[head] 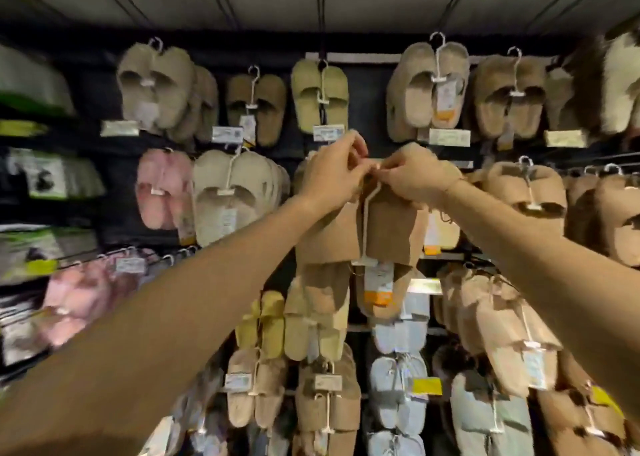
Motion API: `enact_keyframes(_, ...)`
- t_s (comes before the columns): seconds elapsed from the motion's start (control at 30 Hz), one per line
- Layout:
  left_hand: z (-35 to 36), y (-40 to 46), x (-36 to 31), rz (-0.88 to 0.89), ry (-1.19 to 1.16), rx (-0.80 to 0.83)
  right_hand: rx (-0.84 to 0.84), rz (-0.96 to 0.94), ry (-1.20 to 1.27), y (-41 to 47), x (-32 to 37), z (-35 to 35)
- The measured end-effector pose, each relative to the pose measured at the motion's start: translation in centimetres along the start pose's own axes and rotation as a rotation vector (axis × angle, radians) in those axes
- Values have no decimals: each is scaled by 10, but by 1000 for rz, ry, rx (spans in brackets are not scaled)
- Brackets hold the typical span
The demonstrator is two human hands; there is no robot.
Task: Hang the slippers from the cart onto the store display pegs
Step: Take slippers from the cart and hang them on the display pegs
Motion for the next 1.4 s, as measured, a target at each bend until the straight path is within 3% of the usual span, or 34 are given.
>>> enact_keyframes(0.13,-63,19,48,-40,197,-130,-78,-95,153,51,56,21)
enact_keyframes(0.3,-122,44,91,-83,274,-202,-173,-190,198,114,118,18)
enact_keyframes(0.4,-147,62,115,-217,214,-177,-224,-229,101,144,151,12)
enact_keyframes(0.53,-173,69,136,-288,2,-219,-311,-282,200,186,182,8)
enact_keyframes(0.67,-194,80,155,-353,10,-119,-334,-305,186,221,211,17)
enact_keyframes(0.83,-220,110,200,-315,-23,-13,-388,-314,152,275,241,30)
enact_keyframes(1.07,-257,161,273,-208,399,75,-463,-268,201,368,276,48)
enact_keyframes(1.4,-258,257,367,-71,-14,10,-610,-208,285,470,286,63)
Point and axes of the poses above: each hand's wrist, its own y-axis towards the middle knuckle, its own z-axis out of the palm, x = y × z, the point moved 4 cm from there along y, towards the middle knuckle, and after that the axes turned 7 degrees about x, right-handed, at the moved point
